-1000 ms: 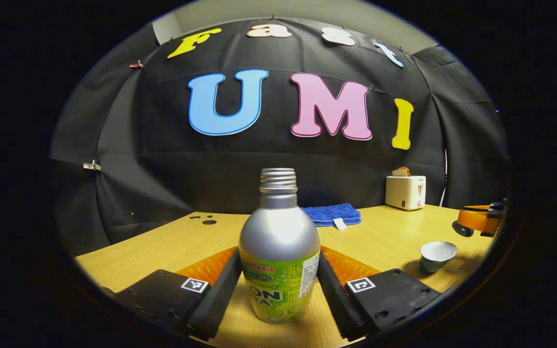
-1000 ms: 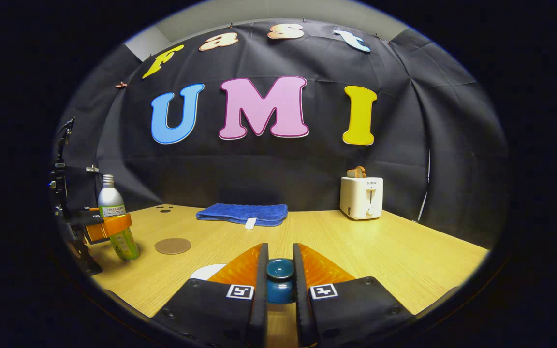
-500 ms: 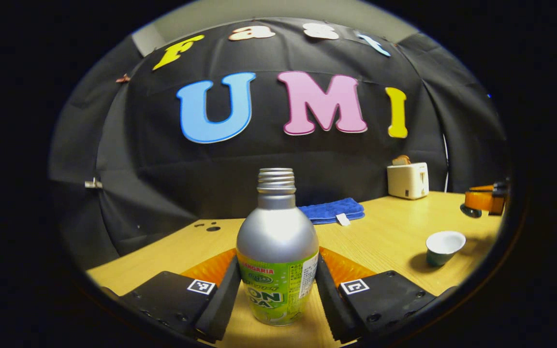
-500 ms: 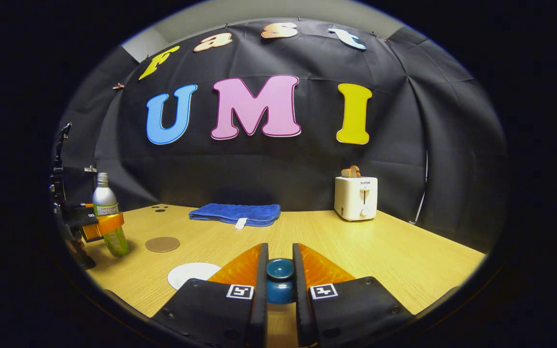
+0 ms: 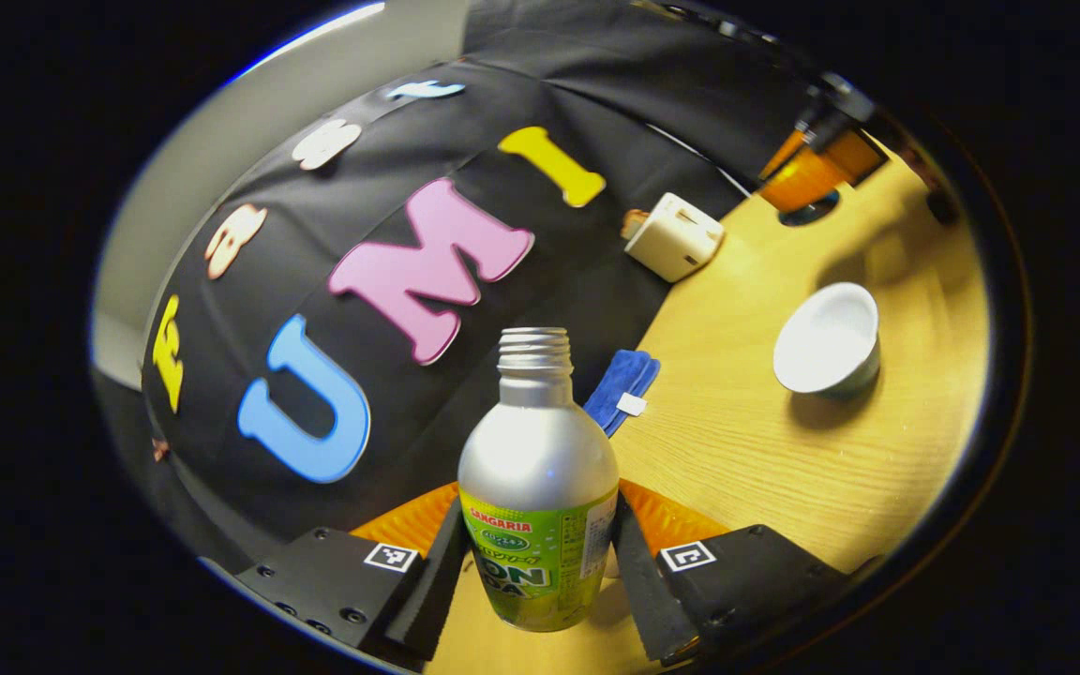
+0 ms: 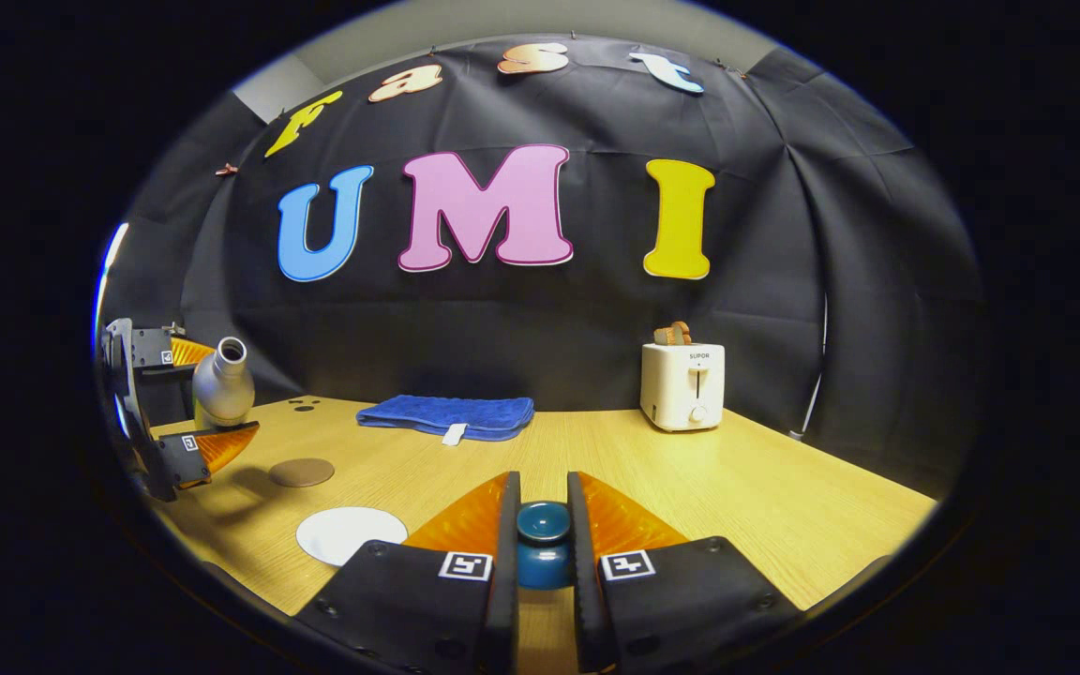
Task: Open the teacup lid with one hand, grasp the water bottle and pour water into the teacup with the other hand; after pouring, place the water bottle on the coaster and then close the teacup lid.
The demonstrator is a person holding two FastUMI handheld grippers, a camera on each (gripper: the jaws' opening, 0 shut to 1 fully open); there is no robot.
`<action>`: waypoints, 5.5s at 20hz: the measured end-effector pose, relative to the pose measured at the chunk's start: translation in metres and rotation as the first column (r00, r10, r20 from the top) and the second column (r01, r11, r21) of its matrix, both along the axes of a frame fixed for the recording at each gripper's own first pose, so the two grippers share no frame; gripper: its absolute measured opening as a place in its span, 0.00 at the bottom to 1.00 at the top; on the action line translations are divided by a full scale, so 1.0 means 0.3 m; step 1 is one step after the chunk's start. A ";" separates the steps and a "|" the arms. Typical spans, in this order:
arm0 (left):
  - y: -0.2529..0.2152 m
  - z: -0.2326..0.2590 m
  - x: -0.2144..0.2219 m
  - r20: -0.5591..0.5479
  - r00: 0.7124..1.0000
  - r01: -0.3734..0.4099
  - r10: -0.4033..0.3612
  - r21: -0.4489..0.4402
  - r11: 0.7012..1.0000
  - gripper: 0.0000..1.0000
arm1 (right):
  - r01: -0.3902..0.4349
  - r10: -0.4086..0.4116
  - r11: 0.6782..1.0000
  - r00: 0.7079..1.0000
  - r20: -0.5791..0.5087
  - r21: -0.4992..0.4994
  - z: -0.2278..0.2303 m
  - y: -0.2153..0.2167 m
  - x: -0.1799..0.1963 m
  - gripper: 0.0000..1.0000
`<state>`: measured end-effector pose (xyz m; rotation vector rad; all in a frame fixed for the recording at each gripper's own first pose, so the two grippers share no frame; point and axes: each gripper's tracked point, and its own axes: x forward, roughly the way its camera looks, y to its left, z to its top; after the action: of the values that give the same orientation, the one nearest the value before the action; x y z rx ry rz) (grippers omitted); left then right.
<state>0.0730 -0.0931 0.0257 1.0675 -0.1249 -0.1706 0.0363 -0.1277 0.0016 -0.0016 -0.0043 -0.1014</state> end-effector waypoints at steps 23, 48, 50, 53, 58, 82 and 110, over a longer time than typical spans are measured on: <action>-0.157 -0.109 0.012 -0.099 0.987 0.157 -0.123 0.700 0.697 0.79 | -0.051 0.051 0.999 0.999 -0.001 0.000 -0.001 -0.004 -0.004 0.28; -0.122 -0.117 -0.020 -0.091 0.989 0.135 -0.120 0.886 0.443 0.79 | -0.041 0.041 0.999 0.999 0.000 0.000 -0.001 -0.037 -0.016 0.28; -0.125 -0.126 -0.032 -0.081 0.989 0.128 -0.127 0.897 0.423 0.79 | -0.041 0.041 0.999 0.999 0.000 0.000 -0.002 -0.037 -0.015 0.28; -0.129 -0.123 -0.046 -0.074 0.988 0.122 -0.133 0.905 0.408 0.79 | -0.041 0.041 0.999 0.999 0.000 -0.001 -0.002 -0.038 -0.015 0.28; -0.135 -0.091 -0.030 -0.068 0.988 0.115 -0.137 0.920 0.375 0.79 | -0.041 0.041 0.999 0.999 0.001 -0.001 -0.003 -0.038 -0.014 0.28; -0.195 -0.066 -0.038 -0.083 0.983 0.123 -0.162 0.959 0.256 0.79 | -0.040 0.040 0.999 0.999 0.001 -0.001 0.000 -0.037 -0.016 0.28; -0.191 -0.052 -0.077 -0.042 0.983 0.159 -0.176 0.667 0.728 0.79 | -0.041 0.041 0.999 0.999 0.000 -0.001 -0.001 -0.037 -0.015 0.28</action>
<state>0.0498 -0.1503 0.0101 1.7895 -0.1906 -0.3878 0.0319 -0.1389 0.0015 -0.0026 -0.0043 -0.0605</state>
